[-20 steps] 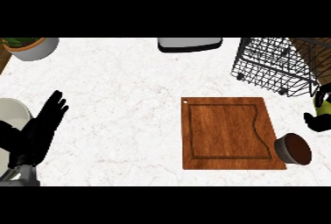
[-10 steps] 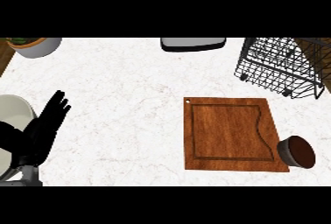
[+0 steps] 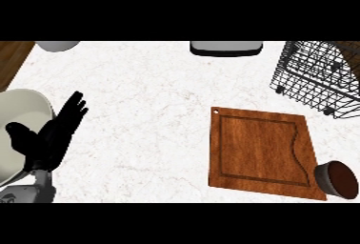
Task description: Pick the pear from the cutting board and place it in the tiered basket
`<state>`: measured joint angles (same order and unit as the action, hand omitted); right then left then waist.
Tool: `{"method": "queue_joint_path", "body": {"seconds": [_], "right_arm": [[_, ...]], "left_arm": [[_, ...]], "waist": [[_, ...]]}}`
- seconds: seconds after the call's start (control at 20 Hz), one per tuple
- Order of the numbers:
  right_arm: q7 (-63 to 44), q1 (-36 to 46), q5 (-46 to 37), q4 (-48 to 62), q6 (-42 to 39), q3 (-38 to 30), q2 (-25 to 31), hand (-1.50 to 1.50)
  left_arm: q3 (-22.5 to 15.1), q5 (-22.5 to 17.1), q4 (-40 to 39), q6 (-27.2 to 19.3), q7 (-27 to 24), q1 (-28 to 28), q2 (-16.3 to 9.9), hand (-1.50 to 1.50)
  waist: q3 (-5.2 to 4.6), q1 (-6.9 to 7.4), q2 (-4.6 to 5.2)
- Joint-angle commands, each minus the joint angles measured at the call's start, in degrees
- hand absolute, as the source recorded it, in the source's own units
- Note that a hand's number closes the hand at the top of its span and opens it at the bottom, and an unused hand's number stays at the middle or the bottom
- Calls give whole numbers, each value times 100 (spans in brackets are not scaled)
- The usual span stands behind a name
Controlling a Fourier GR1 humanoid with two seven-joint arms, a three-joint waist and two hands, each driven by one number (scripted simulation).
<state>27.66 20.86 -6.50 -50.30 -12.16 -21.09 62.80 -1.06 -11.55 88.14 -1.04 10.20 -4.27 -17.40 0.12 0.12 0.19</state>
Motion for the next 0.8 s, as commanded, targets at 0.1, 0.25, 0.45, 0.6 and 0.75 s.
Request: {"method": "queue_joint_path", "body": {"seconds": [0.1, 0.25, 0.45, 0.6, 0.75], "right_arm": [[-432, 1316, -347, 400, -85, 474, -131, 150], [-1125, 1408, -362, -108, -190, 599, -348, 150], [-1737, 1764, -609, -360, 118, 947, -942, 150], [-1416, 2172, -991, 428, 173, 1095, -1023, 150], [-1489, 2208, -1149, 667, 164, 1131, -1077, 150]], "left_arm": [[38, 23, -179, 122, 46, -292, 89, 0], [195, -69, 42, 161, 205, -121, 49, 0], [-165, 298, 248, -130, 252, -9, 385, 0], [59, 187, 282, 176, 295, -56, 123, 0], [304, 82, -170, 371, -19, -143, 67, 0]], "waist": [[-12, 134, 17], [-15, 59, -11], [-17, 44, -21], [-12, 100, 4], [-14, 62, 7]]}}
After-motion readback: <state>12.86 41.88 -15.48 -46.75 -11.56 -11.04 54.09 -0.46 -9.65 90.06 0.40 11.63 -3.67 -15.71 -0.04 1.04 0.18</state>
